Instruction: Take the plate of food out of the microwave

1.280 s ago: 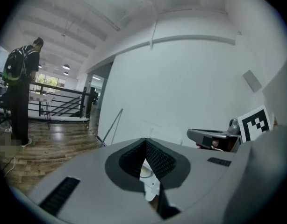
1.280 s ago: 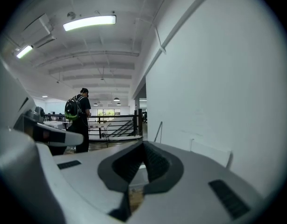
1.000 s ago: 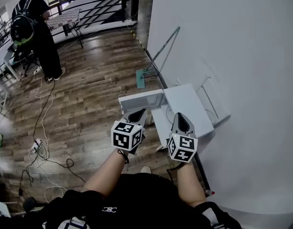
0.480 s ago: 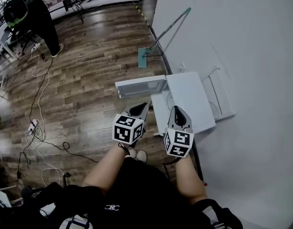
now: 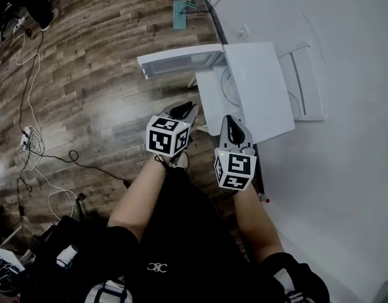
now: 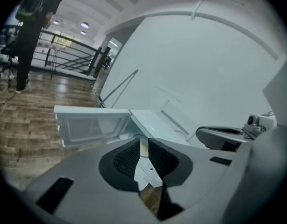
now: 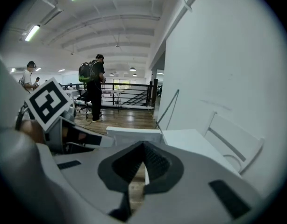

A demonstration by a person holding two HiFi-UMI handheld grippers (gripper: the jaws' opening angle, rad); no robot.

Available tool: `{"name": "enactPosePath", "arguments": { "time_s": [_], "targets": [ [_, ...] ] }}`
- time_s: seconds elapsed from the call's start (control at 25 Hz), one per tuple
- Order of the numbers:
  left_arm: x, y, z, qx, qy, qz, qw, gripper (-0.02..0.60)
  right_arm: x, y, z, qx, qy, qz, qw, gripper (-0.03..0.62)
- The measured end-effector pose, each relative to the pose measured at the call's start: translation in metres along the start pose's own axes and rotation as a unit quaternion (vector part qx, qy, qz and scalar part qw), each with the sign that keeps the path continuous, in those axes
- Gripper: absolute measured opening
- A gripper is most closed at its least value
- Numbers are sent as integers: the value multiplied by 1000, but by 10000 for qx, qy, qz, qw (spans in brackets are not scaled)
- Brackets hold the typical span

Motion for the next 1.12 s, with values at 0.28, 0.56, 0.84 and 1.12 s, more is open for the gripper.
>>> {"name": "enactPosePath", "arguments": {
  "time_s": [0.28,0.56,0.84,1.12],
  "targets": [
    [66,-80,39,503,1067,290,9926,151,56,-4,-14,299,90,576,9979,14],
    [124,-181,53,699,2162,537,9724,258,83,-3,-51,900,-210,815,9924,14],
    [171,-267,57,417,2410,990,9646,308,95,-2,-83,1261,-237,929,9874,14],
    [198,-324,58,67,2272,1398,9637,308,115,14,-110,1718,-159,1248,9771,14]
  ]
}}
Point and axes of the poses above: the fingertips, and each gripper's own axes: y backward along the fingers, z to its left, x out of its underside, the point moved 8 cm from there along y, backward along the fingers, and after that the axes turned 8 degrees about -z, right-handed, at the moved point
